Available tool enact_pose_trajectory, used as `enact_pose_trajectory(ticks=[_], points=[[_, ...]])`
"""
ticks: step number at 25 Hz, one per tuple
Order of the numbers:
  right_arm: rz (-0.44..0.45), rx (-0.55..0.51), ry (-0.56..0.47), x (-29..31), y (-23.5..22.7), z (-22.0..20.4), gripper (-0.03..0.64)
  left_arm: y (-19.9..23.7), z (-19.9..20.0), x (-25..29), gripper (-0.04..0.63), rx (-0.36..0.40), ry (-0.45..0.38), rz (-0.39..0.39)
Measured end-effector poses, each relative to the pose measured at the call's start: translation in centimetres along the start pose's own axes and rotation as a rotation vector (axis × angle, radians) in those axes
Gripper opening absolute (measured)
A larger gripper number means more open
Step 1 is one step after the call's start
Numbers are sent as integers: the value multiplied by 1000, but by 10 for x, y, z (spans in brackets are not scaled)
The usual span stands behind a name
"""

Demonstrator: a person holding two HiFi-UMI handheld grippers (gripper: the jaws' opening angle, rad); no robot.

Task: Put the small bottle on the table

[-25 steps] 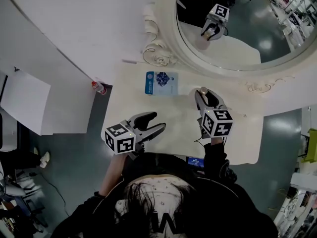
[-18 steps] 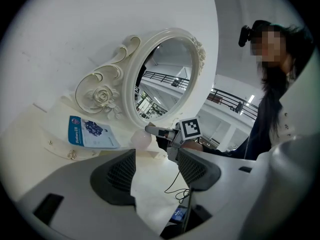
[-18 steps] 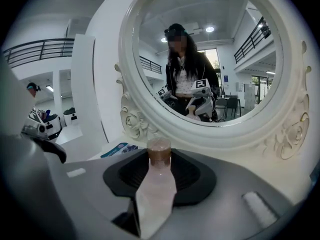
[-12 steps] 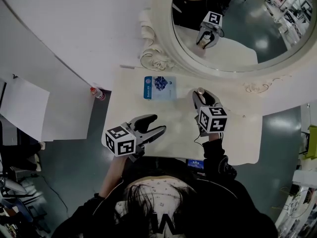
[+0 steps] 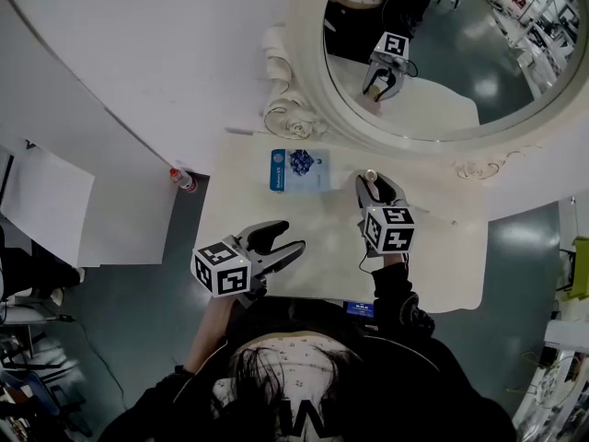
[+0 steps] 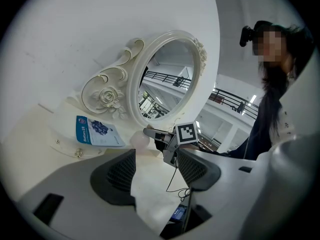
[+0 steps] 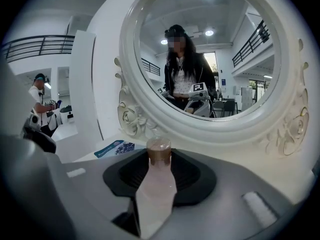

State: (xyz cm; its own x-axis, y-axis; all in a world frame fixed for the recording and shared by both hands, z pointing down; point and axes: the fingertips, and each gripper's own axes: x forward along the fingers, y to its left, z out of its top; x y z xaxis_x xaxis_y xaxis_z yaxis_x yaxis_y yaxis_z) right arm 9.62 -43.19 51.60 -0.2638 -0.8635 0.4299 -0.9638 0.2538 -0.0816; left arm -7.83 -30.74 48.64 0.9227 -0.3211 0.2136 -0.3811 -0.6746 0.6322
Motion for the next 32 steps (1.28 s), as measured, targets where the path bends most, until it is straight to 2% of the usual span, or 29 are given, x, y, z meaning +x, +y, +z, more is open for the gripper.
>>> enact_pose_trajectory(ticks=[11,19,32], points=[[-39,-3,-91,3,-2,1,149,-2,1,-3,265,6,-7,-8],[-28,-13,-150,15,-5,9,149,-2,-1,-7,265,7,-9,-2],[-3,-20,-120,31,-12,16,152,-15,-6,-4,265,7,-22,-2]])
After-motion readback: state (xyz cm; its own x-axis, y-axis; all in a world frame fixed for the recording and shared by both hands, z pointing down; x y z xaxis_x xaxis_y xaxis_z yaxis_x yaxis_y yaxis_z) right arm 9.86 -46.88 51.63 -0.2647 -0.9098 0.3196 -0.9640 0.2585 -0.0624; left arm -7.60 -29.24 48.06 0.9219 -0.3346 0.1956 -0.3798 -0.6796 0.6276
